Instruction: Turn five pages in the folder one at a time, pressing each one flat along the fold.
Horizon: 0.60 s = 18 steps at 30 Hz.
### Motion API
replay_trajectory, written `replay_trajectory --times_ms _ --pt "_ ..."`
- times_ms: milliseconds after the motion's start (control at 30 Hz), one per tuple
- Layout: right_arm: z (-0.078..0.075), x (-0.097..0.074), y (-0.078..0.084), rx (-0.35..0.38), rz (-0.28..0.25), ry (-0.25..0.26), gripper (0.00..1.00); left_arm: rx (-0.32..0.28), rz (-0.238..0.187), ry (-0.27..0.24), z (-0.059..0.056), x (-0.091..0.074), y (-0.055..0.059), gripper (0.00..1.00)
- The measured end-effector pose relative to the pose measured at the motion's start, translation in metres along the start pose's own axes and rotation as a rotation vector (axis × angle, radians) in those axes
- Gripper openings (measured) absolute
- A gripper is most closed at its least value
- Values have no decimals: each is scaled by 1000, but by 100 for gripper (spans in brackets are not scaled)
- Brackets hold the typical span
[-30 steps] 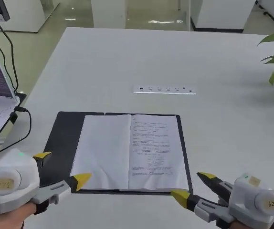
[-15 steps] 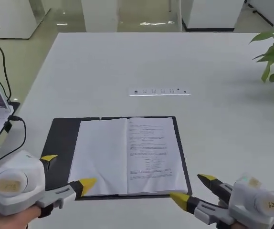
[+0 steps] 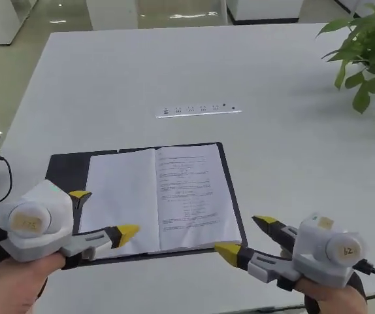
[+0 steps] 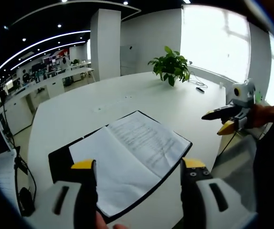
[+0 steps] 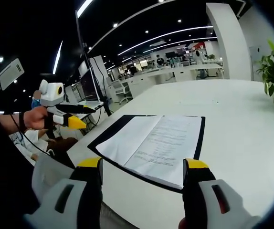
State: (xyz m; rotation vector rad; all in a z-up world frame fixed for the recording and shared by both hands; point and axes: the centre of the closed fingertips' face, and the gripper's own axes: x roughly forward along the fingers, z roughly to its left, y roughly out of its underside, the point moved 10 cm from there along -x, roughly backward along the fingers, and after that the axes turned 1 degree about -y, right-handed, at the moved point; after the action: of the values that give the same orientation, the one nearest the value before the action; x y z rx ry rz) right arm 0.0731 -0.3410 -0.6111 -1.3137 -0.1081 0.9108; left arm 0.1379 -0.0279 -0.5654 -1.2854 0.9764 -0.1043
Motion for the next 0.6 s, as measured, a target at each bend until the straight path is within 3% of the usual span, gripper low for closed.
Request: replay_trajectory --times_ms 233,600 --pt "-1 -3 7 3 29 -9 67 87 14 83 -15 24 -11 70" --pt "-5 -5 8 20 33 1 67 102 49 158 -27 58 -12 69"
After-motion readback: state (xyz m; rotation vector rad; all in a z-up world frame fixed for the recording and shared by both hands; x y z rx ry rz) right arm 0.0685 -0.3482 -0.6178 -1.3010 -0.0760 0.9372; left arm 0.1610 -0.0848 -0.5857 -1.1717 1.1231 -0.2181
